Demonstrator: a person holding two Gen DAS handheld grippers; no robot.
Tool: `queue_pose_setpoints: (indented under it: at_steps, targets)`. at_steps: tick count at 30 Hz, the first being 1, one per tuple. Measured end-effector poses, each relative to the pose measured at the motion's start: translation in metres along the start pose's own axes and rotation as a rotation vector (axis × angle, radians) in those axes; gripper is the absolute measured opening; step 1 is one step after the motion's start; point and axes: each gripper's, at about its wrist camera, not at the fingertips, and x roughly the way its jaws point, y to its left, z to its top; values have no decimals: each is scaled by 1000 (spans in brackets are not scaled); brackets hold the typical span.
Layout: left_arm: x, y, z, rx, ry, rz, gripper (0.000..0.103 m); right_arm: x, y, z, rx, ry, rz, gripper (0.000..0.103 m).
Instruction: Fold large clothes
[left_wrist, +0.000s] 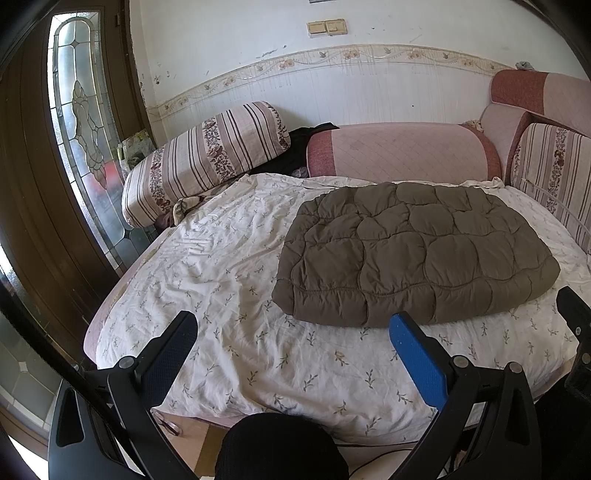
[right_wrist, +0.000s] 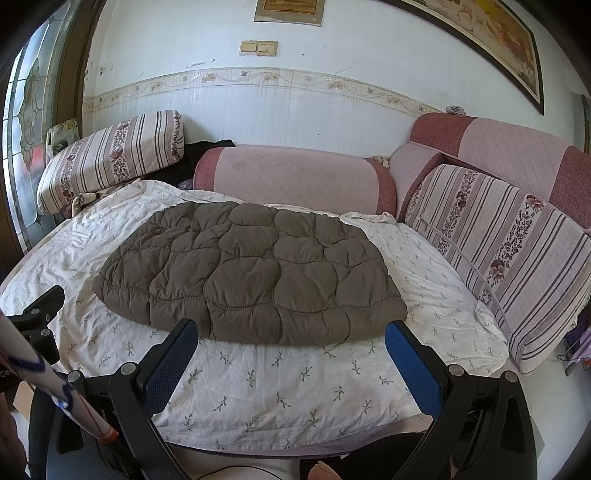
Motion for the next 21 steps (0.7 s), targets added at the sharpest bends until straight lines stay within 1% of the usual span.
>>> queue_pose_setpoints:
  at_steps: [9, 14, 17, 21]
  targets:
    - [8, 0, 1, 3, 17, 12, 103, 12, -5, -3, -9, 20, 6, 103]
    - [15, 1, 3, 1, 24, 39, 103, 21, -4, -3, -12, 37, 11, 103]
    - [17, 2, 2, 6, 27, 36, 103, 27, -5, -4, -12, 46, 18, 103]
    - [21, 6, 4, -4, 29, -14, 103, 34, -11, -4, -10, 47, 11, 103]
